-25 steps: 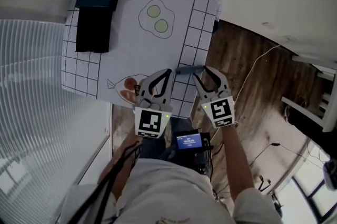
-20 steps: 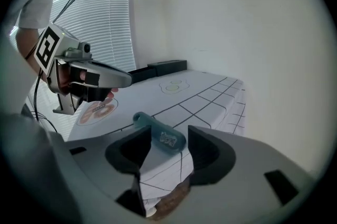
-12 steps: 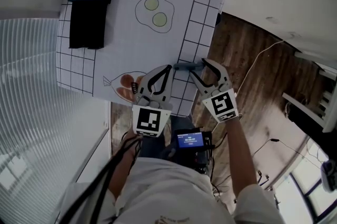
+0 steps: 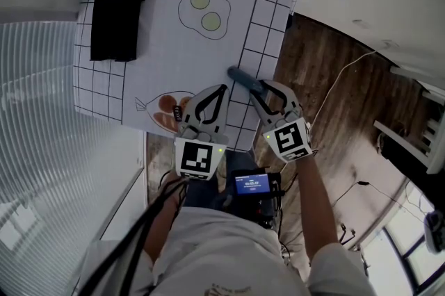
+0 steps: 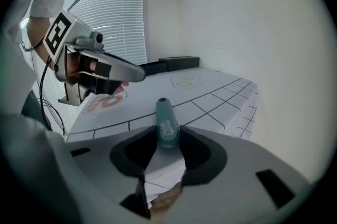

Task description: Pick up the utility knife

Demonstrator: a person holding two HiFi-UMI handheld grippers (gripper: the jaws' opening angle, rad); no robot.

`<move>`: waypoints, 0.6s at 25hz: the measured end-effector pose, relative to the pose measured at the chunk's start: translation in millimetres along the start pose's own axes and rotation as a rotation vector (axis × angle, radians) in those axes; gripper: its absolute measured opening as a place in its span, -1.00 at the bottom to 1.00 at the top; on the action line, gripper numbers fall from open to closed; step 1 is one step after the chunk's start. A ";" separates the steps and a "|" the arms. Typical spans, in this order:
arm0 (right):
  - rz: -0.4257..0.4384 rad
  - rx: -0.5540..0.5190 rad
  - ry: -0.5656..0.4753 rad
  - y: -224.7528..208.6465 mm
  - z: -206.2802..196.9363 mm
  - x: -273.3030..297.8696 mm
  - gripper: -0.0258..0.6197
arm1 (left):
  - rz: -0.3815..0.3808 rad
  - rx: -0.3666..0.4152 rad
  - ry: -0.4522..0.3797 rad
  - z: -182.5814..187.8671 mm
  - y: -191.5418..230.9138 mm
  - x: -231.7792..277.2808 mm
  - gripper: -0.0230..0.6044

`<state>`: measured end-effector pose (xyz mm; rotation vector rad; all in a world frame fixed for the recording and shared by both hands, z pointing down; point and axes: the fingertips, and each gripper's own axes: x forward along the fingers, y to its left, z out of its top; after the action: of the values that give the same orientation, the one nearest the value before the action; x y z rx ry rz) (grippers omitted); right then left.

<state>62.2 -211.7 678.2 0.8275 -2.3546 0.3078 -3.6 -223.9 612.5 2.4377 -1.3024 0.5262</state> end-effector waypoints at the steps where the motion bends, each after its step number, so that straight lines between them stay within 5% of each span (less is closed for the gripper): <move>1: 0.002 0.011 -0.005 0.0 0.7 -0.7 -0.49 | 0.001 -0.001 -0.001 0.1 0.0 -0.7 -0.92; 7: -0.027 0.179 -0.101 -5.3 13.5 -12.4 -0.50 | 0.007 -0.004 -0.011 1.5 0.6 -6.2 -0.92; 15: -0.055 0.241 -0.174 -8.0 33.7 -25.2 -0.51 | 0.009 -0.002 -0.031 6.5 2.8 -14.4 -0.92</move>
<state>66.7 -219.2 636.3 1.0687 -2.4823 0.5227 -12.3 -217.8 600.4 2.4488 -1.3267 0.4911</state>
